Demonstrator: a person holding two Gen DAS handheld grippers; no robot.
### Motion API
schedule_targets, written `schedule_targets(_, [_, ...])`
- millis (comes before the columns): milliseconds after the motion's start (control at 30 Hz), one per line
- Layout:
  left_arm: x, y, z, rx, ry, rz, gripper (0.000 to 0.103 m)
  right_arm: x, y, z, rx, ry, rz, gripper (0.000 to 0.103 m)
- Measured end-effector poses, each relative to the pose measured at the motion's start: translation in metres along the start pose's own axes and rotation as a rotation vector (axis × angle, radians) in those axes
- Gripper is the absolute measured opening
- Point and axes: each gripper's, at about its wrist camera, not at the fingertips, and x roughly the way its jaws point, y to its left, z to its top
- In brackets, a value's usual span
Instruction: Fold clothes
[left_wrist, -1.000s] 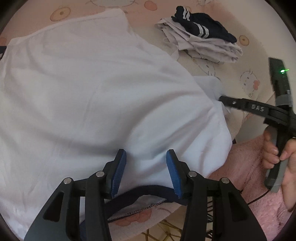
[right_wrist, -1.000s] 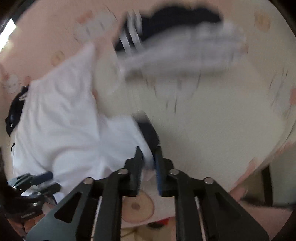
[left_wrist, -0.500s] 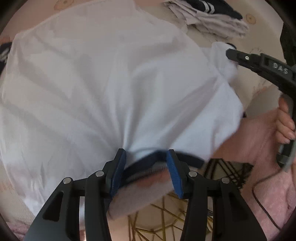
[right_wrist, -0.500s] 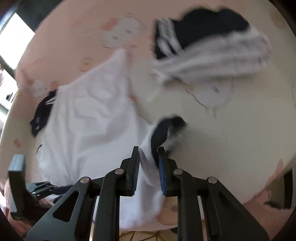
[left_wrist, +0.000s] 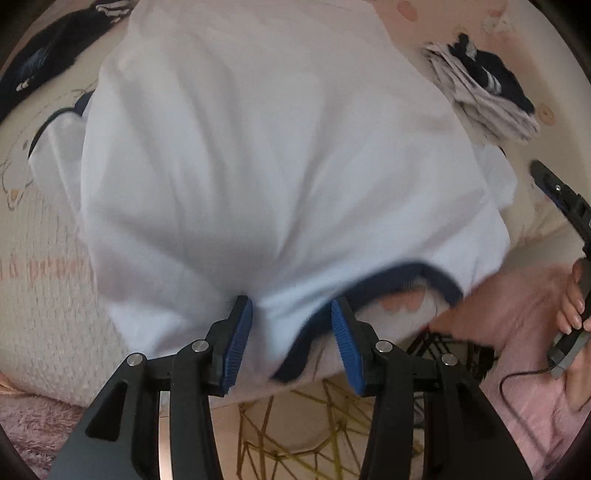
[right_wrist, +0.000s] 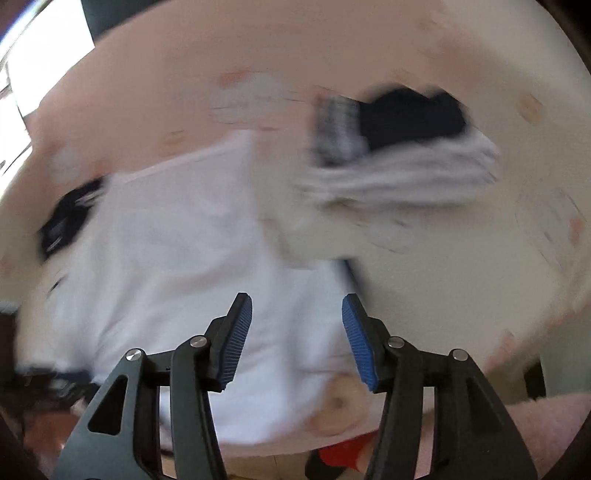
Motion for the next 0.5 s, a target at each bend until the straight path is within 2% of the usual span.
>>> schedule_targets(133, [-0.006,0.008,-0.013,-0.029,-0.008,-0.019,0.047,0.029,0.036,-0.024,-0.079,0.185,0.042,0.053])
schedule_targets(233, [-0.016,0.012,-0.014,-0.059,-0.052,-0.051,0.047,0.033,0.016,-0.029,0.073,0.234,0.059,0.053])
schedule_targets(300, [-0.026,0.008,-0.009,-0.051,-0.113,-0.083,0.047,0.023,-0.013,-0.027,0.212,0.191,0.029,0.053])
schedule_targets(400, [-0.032,-0.012,0.011,-0.031,-0.188,-0.157,0.047,0.011,-0.059,-0.028,0.415,0.127,-0.04,0.066])
schedule_targets(500, [-0.026,-0.047,0.033,0.022,-0.235,-0.18,0.047,0.013,-0.092,-0.035,0.532,0.136,-0.105,0.064])
